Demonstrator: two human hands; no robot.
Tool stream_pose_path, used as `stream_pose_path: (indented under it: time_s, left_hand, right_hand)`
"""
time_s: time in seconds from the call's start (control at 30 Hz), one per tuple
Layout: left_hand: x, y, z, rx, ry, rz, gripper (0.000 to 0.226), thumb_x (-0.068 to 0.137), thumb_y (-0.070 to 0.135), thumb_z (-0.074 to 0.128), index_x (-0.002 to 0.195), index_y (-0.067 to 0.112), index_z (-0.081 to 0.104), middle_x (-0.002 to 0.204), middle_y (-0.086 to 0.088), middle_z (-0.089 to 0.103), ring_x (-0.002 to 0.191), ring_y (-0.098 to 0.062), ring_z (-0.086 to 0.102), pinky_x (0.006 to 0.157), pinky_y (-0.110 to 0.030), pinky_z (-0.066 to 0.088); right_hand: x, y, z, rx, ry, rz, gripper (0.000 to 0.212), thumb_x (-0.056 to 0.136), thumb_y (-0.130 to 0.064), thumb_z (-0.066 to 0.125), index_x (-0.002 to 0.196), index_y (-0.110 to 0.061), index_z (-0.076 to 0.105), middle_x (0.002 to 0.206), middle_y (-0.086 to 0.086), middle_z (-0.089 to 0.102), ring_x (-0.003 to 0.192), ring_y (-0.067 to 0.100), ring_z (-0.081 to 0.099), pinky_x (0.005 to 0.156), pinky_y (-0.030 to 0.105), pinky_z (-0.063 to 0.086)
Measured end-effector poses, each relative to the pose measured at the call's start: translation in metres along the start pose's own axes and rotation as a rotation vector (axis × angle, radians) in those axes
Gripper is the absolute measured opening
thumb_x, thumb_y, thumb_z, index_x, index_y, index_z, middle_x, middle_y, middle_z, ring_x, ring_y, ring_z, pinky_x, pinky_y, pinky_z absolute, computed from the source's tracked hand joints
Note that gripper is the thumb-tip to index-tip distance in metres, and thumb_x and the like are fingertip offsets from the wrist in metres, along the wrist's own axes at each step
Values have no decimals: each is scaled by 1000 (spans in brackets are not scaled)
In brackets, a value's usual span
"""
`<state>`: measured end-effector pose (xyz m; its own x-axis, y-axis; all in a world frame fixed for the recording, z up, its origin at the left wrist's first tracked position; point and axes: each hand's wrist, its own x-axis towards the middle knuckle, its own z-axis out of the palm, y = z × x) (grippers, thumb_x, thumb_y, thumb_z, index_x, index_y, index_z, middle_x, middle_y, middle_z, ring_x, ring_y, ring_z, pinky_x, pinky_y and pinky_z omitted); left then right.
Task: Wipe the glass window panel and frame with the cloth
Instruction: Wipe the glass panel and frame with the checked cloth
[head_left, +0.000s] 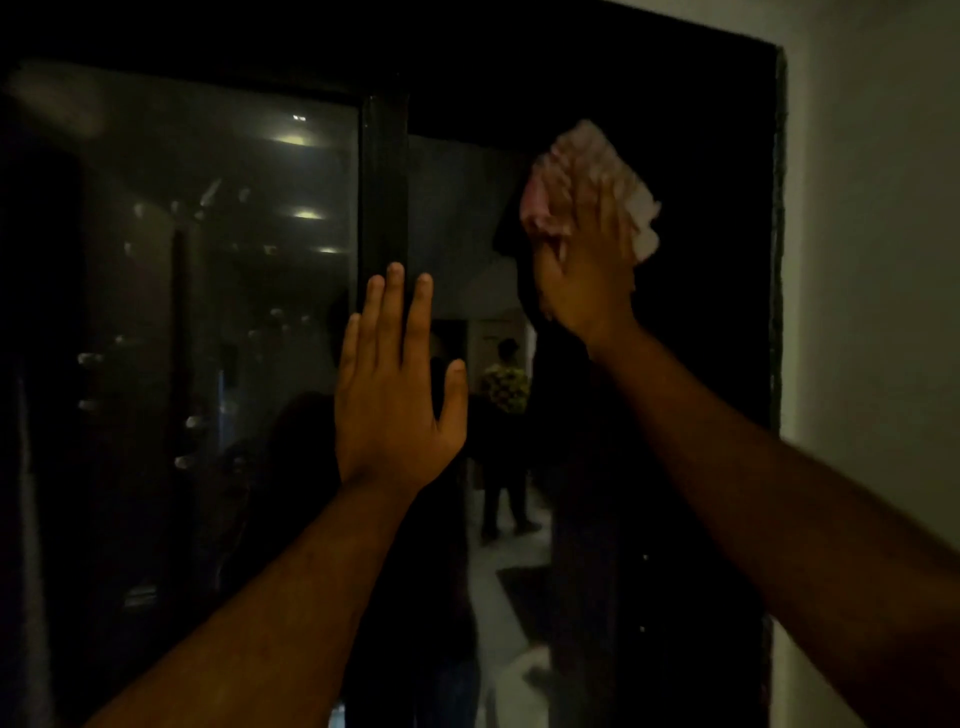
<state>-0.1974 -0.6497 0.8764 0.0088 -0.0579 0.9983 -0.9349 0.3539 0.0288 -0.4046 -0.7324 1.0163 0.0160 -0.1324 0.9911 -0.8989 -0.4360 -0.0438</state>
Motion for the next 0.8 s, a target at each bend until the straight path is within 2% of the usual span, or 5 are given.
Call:
stream_pose_path:
  time_s: [0.2, 0.33, 0.47, 0.6, 0.8]
  left_hand:
    - [-2, -2, 0, -136, 50, -25, 81, 108, 37, 47, 178, 12, 14, 188, -9, 13, 176, -25, 12, 142, -48, 12]
    - [-1, -3, -1, -158, 55, -29, 79, 109, 36, 45, 178, 9, 17, 188, -11, 16, 175, -27, 15, 141, -51, 14]
    - [-2, 0, -4, -113, 41, -22, 81, 108, 37, 48, 178, 10, 17, 188, -10, 16, 176, -27, 12, 141, -52, 15]
    - [-3, 2, -4, -62, 24, -30, 81, 109, 39, 47, 178, 10, 16, 188, -10, 14, 176, -27, 10, 141, -52, 14]
    - [-2, 2, -2, -11, 12, -20, 82, 108, 39, 49, 178, 10, 17, 188, -11, 14, 176, -30, 10, 141, -51, 13]
  right_hand:
    - [-43, -67, 28, 19, -25, -385, 67, 105, -41, 45, 165, -13, 37, 172, 19, 32, 161, 39, 26, 133, 37, -11]
    - [-223, -60, 49, 72, -253, -413, 77, 105, -49, 43, 171, -20, 18, 181, 9, -1, 168, 33, 2, 132, 59, 8]
    - [-406, -5, 52, -89, -399, -758, 59, 104, -46, 45, 162, -40, 33, 180, -10, 3, 167, 22, -11, 131, 47, 10]
    - [-413, 43, 33, -321, -397, -650, 67, 86, -49, 54, 151, -38, 47, 155, -8, 56, 158, 22, 30, 131, 42, 3]
    - [-260, 40, 26, -217, -225, -235, 91, 94, -45, 55, 171, -26, 12, 178, 14, 19, 163, 39, 21, 132, 57, 15]
